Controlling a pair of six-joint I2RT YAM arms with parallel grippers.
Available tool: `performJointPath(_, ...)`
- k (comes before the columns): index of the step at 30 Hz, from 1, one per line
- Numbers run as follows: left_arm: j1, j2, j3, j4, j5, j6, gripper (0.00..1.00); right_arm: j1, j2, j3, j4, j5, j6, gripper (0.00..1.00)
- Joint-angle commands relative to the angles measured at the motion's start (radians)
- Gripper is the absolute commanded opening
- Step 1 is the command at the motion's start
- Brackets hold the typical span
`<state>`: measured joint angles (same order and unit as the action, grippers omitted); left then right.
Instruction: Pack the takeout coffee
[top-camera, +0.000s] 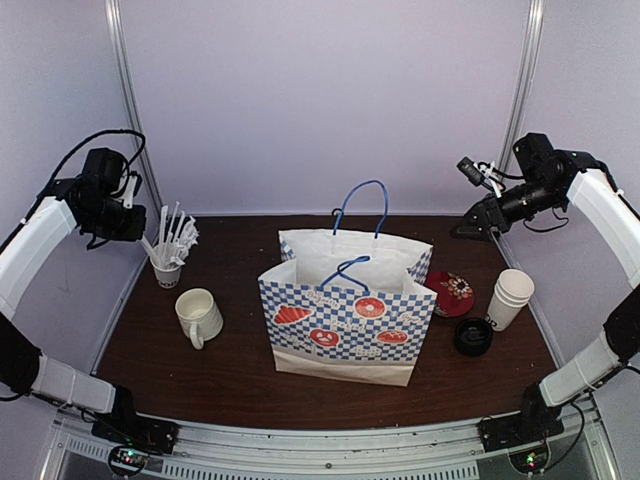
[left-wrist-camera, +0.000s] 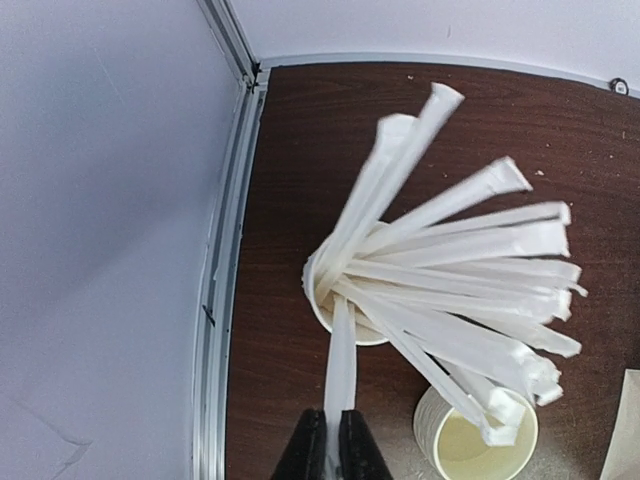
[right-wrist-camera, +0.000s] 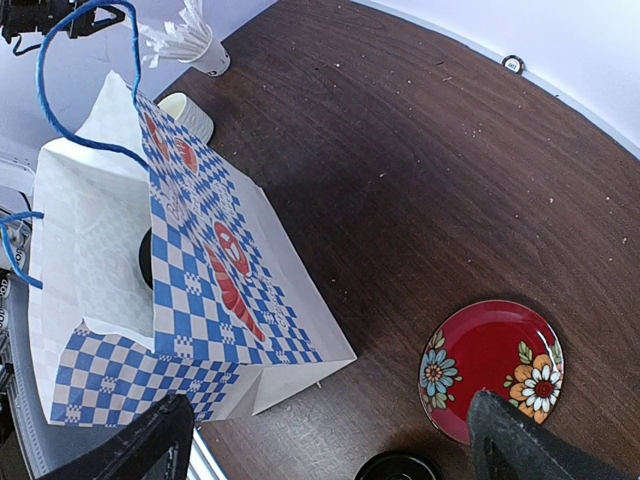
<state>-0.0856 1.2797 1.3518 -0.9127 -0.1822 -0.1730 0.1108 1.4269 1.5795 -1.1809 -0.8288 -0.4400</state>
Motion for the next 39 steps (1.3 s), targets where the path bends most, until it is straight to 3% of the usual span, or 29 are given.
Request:
performJointPath(1,0.004,0.0,-0.021,0.057,-0.054,0.017,0.04,-0.005,-0.022,0.008,0.001,-0.003,0.001,0.99)
performJointPath(6,0.004,0.01,-0.033,0.108,-0.113,0.027,0.03,-0.005,-0.025,0.004,0.001,-0.004,-0.001,1.0)
performJointPath(15,0.004,0.165,0.009,0.237,-0.05,-0.013,0.0,-0.005,-0.03,-0.004,-0.001,0.002,-0.013,1.0)
performJointPath(25,0.004,0.171,-0.045,0.277,-0.031,-0.042,0.0,-0.004,-0.013,-0.016,0.006,0.012,-0.023,0.99)
performJointPath(39,0.002,-0.056,-0.41,0.497,-0.031,-0.161,0.0,-0.005,0.02,-0.004,0.006,-0.017,-0.032,0.99)
